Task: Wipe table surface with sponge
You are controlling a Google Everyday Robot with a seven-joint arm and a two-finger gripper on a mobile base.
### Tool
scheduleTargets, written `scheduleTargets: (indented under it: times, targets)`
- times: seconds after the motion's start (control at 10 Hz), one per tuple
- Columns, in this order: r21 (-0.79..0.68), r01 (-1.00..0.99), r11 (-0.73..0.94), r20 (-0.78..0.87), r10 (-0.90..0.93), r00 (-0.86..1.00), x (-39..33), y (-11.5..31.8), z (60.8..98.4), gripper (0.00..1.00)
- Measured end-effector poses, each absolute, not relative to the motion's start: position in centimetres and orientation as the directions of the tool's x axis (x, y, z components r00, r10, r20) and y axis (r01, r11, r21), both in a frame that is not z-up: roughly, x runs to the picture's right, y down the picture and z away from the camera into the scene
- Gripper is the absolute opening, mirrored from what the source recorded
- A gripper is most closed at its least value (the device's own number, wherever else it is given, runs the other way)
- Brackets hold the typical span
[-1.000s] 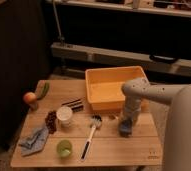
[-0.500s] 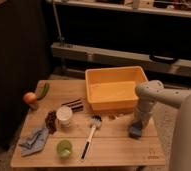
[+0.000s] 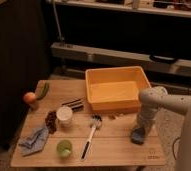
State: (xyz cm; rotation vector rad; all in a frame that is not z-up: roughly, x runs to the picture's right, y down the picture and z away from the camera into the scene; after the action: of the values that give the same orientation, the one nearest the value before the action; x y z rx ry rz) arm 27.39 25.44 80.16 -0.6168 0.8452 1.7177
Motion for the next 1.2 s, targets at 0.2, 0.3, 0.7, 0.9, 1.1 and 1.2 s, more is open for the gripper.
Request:
scheduleTargets:
  times: [0.2,0.3,0.7,0.9,1.1,1.2]
  targets:
    - [0.243,-0.956,-0.161,-0.756,0.586,-0.291,27.4,27.4,79.2,0.14]
    - [0.245,-0.956,-0.159,-0.758,0.583,-0.292,27.6,28.1,79.0,0.14]
    - [0.24,-0.959,-0.149,-0.768,0.576,-0.281,27.4,28.6,78.4,0.14]
    - [0.207,-0.971,-0.124,-0.773,0.587,-0.24,26.1,29.5,77.5,0.14]
    - [0.155,-0.983,-0.101,-0.775,0.605,-0.185,22.8,31.3,75.3,0.14]
    - [0.142,-0.985,-0.097,-0.774,0.609,-0.171,21.7,32.2,74.2,0.14]
